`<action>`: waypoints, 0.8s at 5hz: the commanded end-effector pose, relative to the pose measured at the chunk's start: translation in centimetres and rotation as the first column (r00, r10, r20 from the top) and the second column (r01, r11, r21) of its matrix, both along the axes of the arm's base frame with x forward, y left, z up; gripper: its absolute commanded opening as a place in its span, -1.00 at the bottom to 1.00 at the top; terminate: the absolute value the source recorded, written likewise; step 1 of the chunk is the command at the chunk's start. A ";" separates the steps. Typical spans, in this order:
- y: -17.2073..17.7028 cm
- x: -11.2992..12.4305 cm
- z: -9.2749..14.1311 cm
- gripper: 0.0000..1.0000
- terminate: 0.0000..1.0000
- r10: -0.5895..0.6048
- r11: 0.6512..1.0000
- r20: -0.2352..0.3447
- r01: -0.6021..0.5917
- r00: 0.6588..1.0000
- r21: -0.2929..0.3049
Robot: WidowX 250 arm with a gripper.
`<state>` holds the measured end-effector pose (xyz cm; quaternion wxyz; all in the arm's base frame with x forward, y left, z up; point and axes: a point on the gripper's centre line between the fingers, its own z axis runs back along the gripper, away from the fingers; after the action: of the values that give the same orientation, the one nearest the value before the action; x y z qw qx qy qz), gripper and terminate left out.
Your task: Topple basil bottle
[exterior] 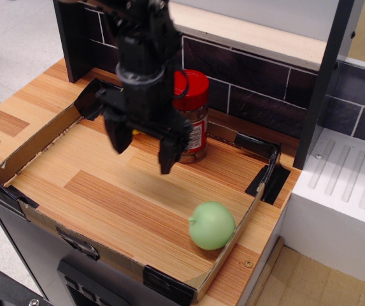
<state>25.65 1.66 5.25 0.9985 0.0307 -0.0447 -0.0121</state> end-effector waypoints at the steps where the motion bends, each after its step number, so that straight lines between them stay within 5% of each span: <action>1: -0.4 1.7 3.2 1.00 -1.00 0.009 1.000 0.159 -0.012 0.987 0.021; 4: -0.3 3.9 3.8 1.00 -1.00 0.045 0.998 0.202 -0.054 0.978 0.040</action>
<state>29.00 1.24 7.92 0.9909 0.0535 -0.1225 0.0151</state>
